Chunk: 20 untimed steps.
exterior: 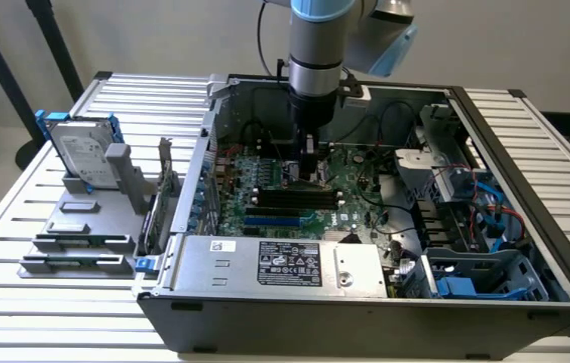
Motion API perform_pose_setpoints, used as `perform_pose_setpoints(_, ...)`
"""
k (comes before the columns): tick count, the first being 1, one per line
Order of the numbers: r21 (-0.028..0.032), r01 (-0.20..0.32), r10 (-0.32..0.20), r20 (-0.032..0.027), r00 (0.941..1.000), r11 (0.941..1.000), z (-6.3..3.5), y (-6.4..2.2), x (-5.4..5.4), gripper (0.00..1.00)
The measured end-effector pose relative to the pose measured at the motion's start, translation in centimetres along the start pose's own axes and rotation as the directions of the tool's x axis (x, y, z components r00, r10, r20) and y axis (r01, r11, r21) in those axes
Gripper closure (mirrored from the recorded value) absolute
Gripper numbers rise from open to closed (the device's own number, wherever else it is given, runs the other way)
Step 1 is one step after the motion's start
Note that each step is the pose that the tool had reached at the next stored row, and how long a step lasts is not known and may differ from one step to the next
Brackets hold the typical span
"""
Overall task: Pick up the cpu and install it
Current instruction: 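Place the cpu into insertion slot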
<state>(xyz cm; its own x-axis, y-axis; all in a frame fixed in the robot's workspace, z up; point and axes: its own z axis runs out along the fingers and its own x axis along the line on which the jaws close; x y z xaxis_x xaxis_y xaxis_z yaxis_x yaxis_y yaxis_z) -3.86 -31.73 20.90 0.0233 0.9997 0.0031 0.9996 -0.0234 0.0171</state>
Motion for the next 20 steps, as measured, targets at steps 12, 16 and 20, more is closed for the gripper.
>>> perform_pose_setpoints(12,0.0009,0.000,0.000,-0.0014,1.0000,1.0000,-0.80,-0.93,-0.1,0.76)
perform_pose_setpoints(16,0.0034,0.000,0.000,-0.0014,1.0000,1.0000,-0.93,-1.90,-0.1,0.89)
perform_pose_setpoints(20,0.0077,0.000,0.000,-0.0011,1.0000,1.0000,-1.02,-2.90,-0.2,0.89)
